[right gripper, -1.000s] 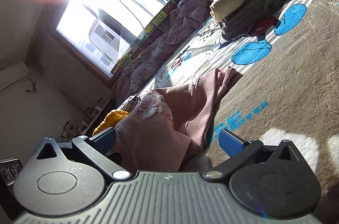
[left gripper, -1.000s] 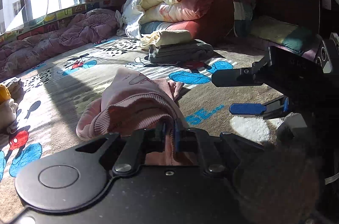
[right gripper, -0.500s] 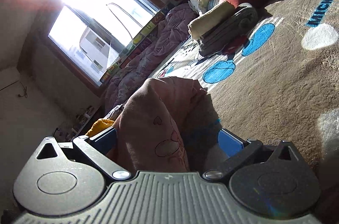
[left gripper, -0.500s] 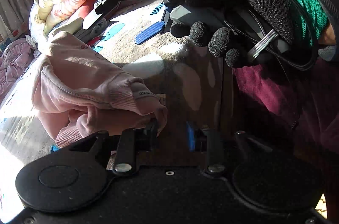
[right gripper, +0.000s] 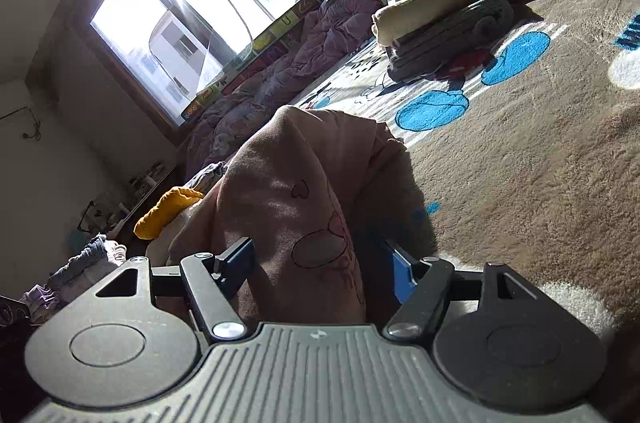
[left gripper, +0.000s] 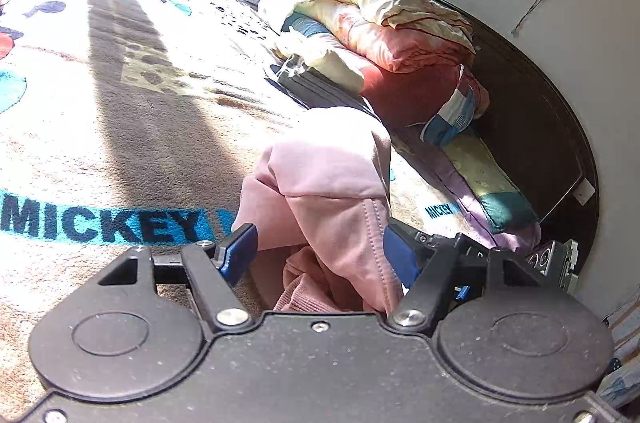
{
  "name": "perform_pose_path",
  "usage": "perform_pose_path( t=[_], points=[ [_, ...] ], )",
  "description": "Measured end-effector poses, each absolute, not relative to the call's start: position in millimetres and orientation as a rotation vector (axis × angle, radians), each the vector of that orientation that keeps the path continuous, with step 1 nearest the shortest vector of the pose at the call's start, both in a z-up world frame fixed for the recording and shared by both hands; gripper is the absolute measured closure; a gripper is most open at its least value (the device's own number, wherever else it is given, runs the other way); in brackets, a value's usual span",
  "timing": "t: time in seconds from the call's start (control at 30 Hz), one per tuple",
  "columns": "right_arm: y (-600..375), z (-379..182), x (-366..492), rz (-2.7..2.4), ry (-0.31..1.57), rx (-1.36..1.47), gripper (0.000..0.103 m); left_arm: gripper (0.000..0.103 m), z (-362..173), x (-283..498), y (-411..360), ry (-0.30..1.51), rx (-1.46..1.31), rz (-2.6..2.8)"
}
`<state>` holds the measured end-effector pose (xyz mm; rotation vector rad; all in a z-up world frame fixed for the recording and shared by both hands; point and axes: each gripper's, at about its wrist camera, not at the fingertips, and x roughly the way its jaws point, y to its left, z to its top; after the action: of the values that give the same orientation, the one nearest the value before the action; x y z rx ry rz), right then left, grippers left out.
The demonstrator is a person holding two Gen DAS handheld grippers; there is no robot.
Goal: Fold clothes
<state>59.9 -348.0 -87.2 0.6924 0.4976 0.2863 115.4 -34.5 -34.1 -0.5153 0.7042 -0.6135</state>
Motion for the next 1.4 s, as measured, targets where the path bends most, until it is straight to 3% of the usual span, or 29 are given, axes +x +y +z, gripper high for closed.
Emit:
perform_pose_path(
  t=[0.17, 0.3, 0.37, 0.43, 0.47, 0.6, 0.73, 0.97, 1.13, 1.17, 1.2, 1.4],
  points=[
    [-356.1, -102.5, 65.9, 0.229, 0.567, 0.742, 0.039, 0.02, -58.3, 145.1, -53.4, 0.793, -0.594, -0.573],
    [-362.9, -110.0, 66.9, 0.209, 0.585, 0.773, 0.045, 0.006, -70.7, 146.9, -87.2, 0.818, -0.537, -0.539],
    [-366.4, -114.0, 65.4, 0.211, 0.583, 0.793, 0.046, 0.008, -71.0, 147.8, -102.3, 0.798, -0.479, -0.518],
    [-369.0, -119.7, 63.0, 0.223, 0.581, 0.818, 0.047, 0.037, -71.6, 150.7, -111.6, 0.794, -0.443, -0.529],
    [-369.6, -120.5, 63.0, 0.231, 0.58, 0.826, 0.047, 0.063, -72.6, 152.7, -113.9, 0.803, -0.447, -0.545],
    [-365.7, -121.4, 64.7, 0.292, 0.574, 0.851, 0.045, 0.081, -63.6, 144.8, -112.1, 0.754, -0.425, -0.605],
    [-356.3, -115.9, 72.5, 0.371, 0.549, 0.887, 0.043, 0.084, -39.4, 133.4, -87.0, 0.656, -0.438, -0.59],
    [-328.2, -104.9, 90.9, 0.509, 0.486, 0.989, 0.043, 0.085, 43.9, 126.7, -38.6, 0.414, -0.246, -0.453],
    [-307.0, -105.9, 100.7, 0.542, 0.526, 0.98, 0.043, 0.08, 65.0, 153.0, -12.7, 0.472, -0.13, -0.369],
    [-304.2, -106.4, 101.8, 0.547, 0.534, 0.977, 0.042, 0.066, 58.2, 165.1, -11.1, 0.529, -0.1, -0.335],
    [-302.2, -107.1, 102.7, 0.549, 0.542, 0.974, 0.041, 0.038, 50.3, 169.1, -8.4, 0.549, -0.079, -0.293],
    [-298.0, -110.0, 100.2, 0.52, 0.569, 0.935, 0.039, 0.037, 12.5, 153.5, 30.2, 0.561, -0.201, -0.174]
  ],
)
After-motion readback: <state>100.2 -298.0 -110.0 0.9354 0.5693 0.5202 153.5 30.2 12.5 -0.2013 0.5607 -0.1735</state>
